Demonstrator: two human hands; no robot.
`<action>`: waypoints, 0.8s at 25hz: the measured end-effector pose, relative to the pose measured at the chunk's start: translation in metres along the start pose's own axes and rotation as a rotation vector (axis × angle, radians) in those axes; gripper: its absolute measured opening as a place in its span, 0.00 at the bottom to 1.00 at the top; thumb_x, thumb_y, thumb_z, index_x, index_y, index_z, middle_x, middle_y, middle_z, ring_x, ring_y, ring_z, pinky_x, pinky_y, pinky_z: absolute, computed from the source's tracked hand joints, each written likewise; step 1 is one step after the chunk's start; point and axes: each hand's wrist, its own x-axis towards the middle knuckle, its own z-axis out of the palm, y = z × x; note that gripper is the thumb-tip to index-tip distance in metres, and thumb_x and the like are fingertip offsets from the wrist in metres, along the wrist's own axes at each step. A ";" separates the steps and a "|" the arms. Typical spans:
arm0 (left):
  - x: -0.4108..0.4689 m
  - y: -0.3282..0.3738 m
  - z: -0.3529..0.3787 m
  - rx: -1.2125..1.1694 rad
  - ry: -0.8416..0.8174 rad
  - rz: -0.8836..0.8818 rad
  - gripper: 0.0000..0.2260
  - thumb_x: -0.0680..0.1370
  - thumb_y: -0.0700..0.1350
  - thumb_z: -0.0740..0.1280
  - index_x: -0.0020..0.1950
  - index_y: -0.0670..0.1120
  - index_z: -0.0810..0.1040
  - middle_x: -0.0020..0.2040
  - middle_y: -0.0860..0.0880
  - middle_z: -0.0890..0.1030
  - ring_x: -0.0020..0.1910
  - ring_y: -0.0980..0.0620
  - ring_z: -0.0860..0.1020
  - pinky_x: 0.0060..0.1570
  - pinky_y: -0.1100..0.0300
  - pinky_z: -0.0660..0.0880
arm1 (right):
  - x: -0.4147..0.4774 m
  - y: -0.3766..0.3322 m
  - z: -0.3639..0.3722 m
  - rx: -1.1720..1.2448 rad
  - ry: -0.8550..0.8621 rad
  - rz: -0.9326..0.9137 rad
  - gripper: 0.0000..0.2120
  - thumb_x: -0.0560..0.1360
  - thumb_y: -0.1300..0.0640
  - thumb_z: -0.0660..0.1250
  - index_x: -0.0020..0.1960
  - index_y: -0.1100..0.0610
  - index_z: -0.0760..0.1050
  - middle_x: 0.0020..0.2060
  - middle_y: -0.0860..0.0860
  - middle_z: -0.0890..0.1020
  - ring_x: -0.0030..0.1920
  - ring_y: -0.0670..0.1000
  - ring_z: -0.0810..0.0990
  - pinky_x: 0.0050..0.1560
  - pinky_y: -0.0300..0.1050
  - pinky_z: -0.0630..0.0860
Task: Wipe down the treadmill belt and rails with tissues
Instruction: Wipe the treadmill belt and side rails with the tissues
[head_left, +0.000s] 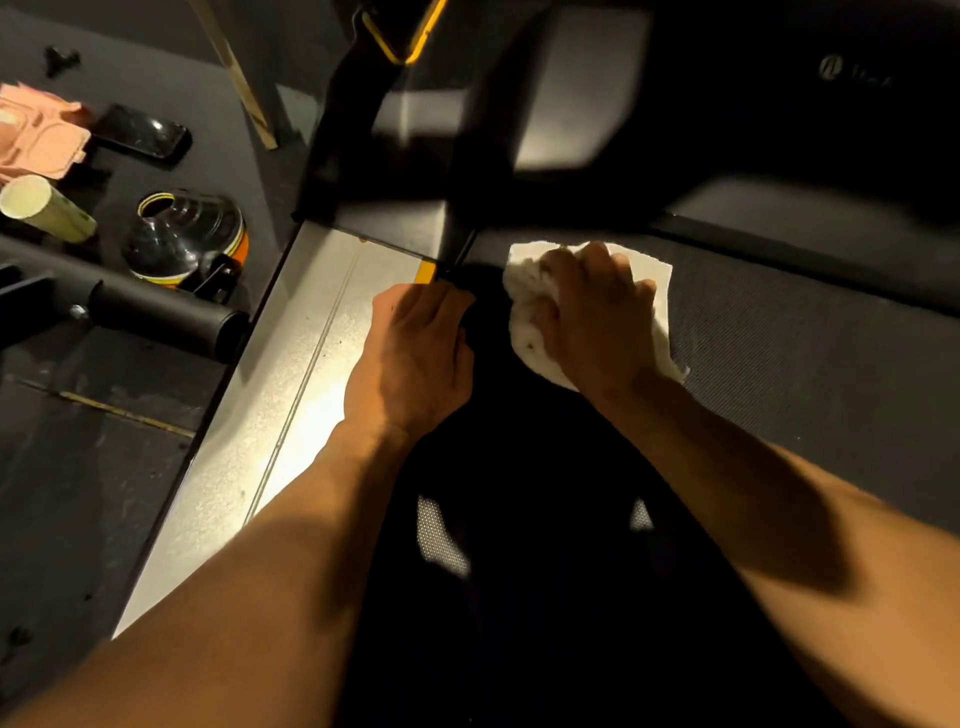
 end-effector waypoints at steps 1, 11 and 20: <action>-0.001 0.000 0.001 -0.009 -0.001 -0.006 0.14 0.73 0.40 0.58 0.50 0.36 0.79 0.45 0.39 0.80 0.47 0.47 0.71 0.50 0.59 0.65 | 0.014 -0.005 -0.001 0.065 -0.001 0.108 0.17 0.76 0.55 0.62 0.64 0.53 0.71 0.59 0.57 0.74 0.59 0.61 0.72 0.53 0.59 0.69; -0.004 -0.013 0.001 0.058 -0.056 0.001 0.12 0.74 0.41 0.61 0.54 0.42 0.78 0.48 0.46 0.80 0.50 0.44 0.77 0.60 0.52 0.67 | 0.020 0.015 -0.014 -0.067 -0.013 0.066 0.23 0.74 0.48 0.53 0.65 0.55 0.70 0.55 0.60 0.77 0.56 0.62 0.74 0.55 0.59 0.65; -0.004 -0.001 -0.008 0.019 -0.044 -0.077 0.15 0.75 0.41 0.62 0.62 0.41 0.75 0.51 0.43 0.81 0.52 0.43 0.75 0.53 0.57 0.69 | -0.010 0.021 -0.025 0.103 -0.064 -0.128 0.21 0.72 0.56 0.64 0.65 0.55 0.69 0.53 0.62 0.76 0.52 0.66 0.76 0.48 0.52 0.69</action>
